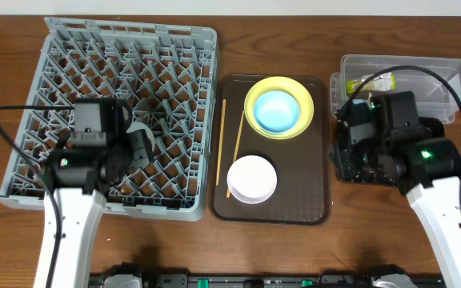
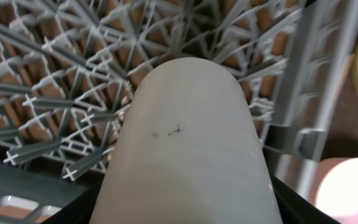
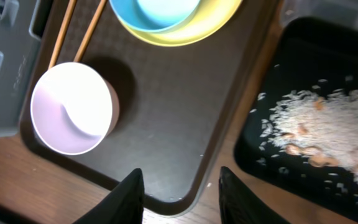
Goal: Sort waste into correct bins and load items into the dishwasher
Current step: 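Lower the cup upside down into the dish rack with the left gripper and release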
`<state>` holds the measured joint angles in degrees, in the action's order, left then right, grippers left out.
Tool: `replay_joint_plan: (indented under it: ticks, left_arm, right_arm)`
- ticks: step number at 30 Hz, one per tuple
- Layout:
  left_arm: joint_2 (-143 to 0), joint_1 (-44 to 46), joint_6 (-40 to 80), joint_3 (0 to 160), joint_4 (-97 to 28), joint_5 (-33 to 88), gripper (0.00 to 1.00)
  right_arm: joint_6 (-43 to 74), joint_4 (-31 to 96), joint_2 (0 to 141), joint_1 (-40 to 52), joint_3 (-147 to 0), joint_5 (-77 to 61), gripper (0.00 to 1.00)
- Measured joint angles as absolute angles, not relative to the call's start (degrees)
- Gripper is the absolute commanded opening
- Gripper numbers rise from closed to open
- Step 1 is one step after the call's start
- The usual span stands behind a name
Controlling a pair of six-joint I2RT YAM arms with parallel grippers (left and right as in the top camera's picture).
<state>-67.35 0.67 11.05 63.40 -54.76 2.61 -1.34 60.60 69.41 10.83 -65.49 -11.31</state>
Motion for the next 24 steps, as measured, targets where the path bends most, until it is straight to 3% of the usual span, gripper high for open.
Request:
replay_joint_plan:
  ticks: [11, 24]
  left_arm:
    - [-79.02, 0.43, 10.48, 63.40, -55.42, 1.02, 0.24]
    - [-79.81, -0.34, 10.74, 63.83, -57.39, 0.78, 0.19]
  right_arm:
    - [-1.34, 60.62, 68.51, 10.83, -65.49, -8.97, 0.39]
    - [-1.34, 60.62, 68.51, 10.83, -65.49, -8.93, 0.39]
